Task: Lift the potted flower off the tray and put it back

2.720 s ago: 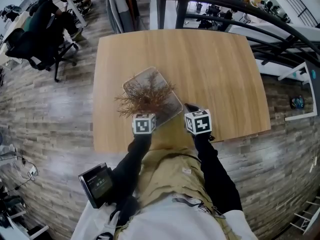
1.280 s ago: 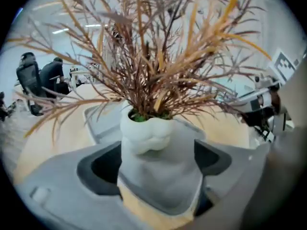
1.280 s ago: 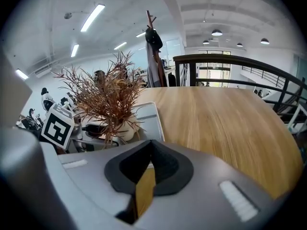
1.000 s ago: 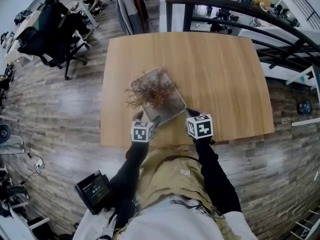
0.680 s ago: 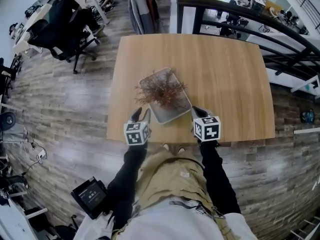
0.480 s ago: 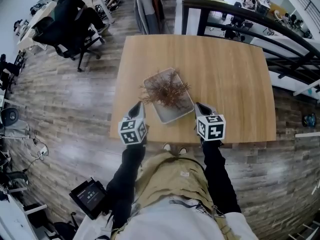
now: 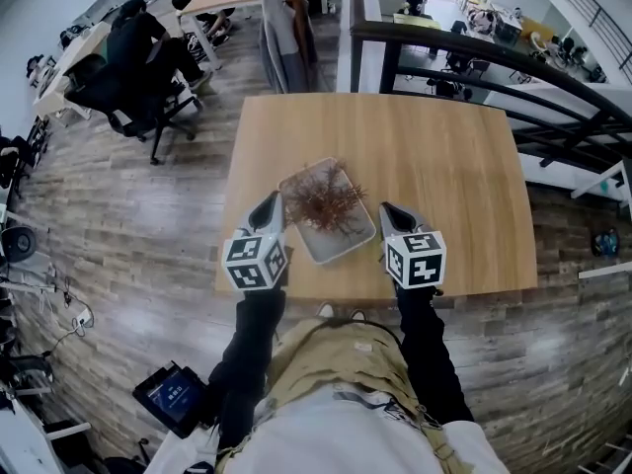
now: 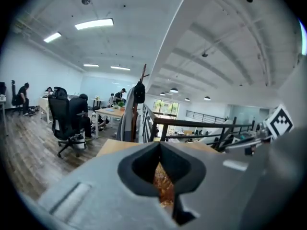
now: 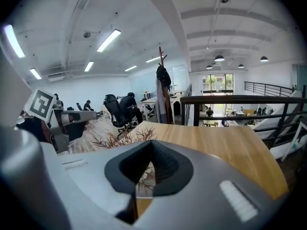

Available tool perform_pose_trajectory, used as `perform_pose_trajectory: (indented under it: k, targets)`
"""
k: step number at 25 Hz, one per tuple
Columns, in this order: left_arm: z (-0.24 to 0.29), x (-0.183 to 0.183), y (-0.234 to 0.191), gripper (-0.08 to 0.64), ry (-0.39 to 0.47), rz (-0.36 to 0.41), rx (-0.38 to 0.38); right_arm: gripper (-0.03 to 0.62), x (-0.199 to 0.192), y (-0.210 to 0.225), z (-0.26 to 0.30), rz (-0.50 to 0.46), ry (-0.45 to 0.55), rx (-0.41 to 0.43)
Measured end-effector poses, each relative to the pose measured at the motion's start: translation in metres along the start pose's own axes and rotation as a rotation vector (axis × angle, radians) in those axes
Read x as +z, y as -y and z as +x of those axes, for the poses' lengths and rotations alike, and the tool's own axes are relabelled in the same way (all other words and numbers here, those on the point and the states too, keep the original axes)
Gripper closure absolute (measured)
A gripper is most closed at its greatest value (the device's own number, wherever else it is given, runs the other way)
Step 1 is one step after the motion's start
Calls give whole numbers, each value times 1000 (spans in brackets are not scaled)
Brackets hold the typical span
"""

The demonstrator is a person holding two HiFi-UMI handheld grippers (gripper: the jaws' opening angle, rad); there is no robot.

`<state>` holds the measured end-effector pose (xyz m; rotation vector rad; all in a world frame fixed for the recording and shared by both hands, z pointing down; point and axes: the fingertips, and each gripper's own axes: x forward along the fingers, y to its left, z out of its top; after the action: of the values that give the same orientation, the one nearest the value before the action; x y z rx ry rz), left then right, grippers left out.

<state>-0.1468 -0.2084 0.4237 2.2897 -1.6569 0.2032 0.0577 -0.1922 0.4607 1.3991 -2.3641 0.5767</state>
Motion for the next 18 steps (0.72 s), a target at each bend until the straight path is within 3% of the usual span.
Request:
perform_pose_trajectory:
  k: [7, 18]
  targets:
    - [11, 20, 19, 558, 25, 35, -44, 588, 29, 10, -9, -22, 53, -27]
    - [15, 65, 53, 558, 150, 126, -91, 588, 92, -1, -24, -140, 268, -53]
